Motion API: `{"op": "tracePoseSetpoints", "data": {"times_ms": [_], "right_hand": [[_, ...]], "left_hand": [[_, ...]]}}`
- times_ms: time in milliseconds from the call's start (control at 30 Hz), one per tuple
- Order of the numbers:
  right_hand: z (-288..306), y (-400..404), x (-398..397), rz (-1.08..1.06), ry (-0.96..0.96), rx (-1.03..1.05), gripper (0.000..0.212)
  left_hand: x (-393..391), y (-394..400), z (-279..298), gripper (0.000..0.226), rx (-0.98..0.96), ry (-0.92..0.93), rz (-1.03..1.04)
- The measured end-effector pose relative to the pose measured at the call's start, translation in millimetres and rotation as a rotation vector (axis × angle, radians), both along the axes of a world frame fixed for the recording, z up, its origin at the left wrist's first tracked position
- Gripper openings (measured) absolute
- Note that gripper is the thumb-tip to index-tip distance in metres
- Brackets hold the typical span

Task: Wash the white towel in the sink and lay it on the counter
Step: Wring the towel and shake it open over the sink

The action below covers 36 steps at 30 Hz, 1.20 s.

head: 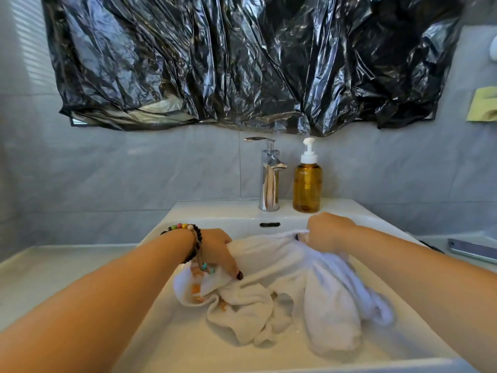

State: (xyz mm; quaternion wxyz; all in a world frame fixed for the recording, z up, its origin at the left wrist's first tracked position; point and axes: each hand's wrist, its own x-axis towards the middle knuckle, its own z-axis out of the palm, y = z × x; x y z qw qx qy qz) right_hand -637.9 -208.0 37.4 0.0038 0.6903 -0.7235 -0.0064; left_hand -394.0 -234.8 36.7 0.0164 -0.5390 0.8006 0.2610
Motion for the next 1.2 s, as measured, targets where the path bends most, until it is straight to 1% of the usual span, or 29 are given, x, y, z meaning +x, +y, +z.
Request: {"op": "tracePoseSetpoints", "data": {"times_ms": [67,100,133,167,200,233,333,400,467,533,600,633,667,733,800,867,900,933,1000,1033,1067,1133,1200], "right_hand": [[2,2,2,0.041,-0.027,0.101,0.025],[2,2,7,0.088,-0.109,0.123,0.016],[1,3,16,0.148,-0.241,0.127,0.010],[1,6,25,0.182,-0.373,0.117,0.020],[-4,8,35,0.204,-0.449,0.112,0.028],[-13,11,44,0.223,-0.428,0.111,0.031],[-48,14,55,0.310,-0.090,0.058,0.036],[-56,10,52,0.324,-0.065,0.052,0.034],[-56,0,50,0.314,-0.057,0.045,0.025],[-54,-8,51,0.288,-0.013,0.012,0.018],[-53,-13,52,0.213,-0.013,-0.038,0.015],[-52,-15,52,0.170,-0.031,-0.065,0.017],[-50,-14,51,0.149,-0.045,-0.092,0.023],[-52,-15,46,0.175,-0.095,-0.094,0.032],[-56,-13,40,0.278,-0.212,-0.022,0.032],[-58,-7,37,0.388,-0.271,0.035,0.039],[-59,-6,36,0.411,-0.287,0.048,0.039],[-59,-6,37,0.423,-0.289,0.050,0.030],[-60,-7,44,0.424,-0.204,0.047,0.012],[-61,-9,47,0.409,-0.142,0.025,0.008],[-59,-10,50,0.376,-0.089,-0.003,0.007],[-59,-14,52,0.283,-0.025,-0.056,0.014],[-59,-18,50,0.191,-0.048,-0.072,0.020]], "left_hand": [[-9,1,1,0.027,-0.155,-0.020,-0.049],[-14,1,4,0.025,-0.231,0.020,-0.068],[-18,1,9,0.024,-0.280,0.073,-0.065],[-21,1,14,0.028,-0.298,0.118,-0.051],[-22,2,19,0.033,-0.310,0.127,-0.039],[-21,3,21,0.038,-0.326,0.082,-0.034],[-12,4,5,0.050,-0.386,-0.236,-0.019],[-2,-3,-10,0.057,-0.338,-0.331,0.025],[4,-10,-15,0.063,-0.260,-0.330,0.086],[6,-14,-13,0.062,-0.141,-0.308,0.140],[7,-14,-12,0.050,-0.034,-0.278,0.185],[8,-14,-12,0.038,-0.017,-0.261,0.211],[9,-15,-12,0.029,-0.012,-0.241,0.235],[13,-20,-13,0.035,0.015,-0.188,0.257],[17,-23,-16,0.038,-0.014,-0.203,0.240],[19,-27,-19,0.039,-0.082,-0.233,0.220],[19,-26,-20,0.039,-0.104,-0.220,0.215],[18,-25,-19,0.038,-0.121,-0.201,0.208],[16,-25,-18,0.037,-0.129,-0.169,0.202],[17,-26,-17,0.037,-0.110,-0.157,0.204],[19,-25,-16,0.039,-0.073,-0.142,0.204],[23,-26,-14,0.044,0.030,-0.111,0.202],[25,-24,-14,0.046,0.079,-0.107,0.236]]}}
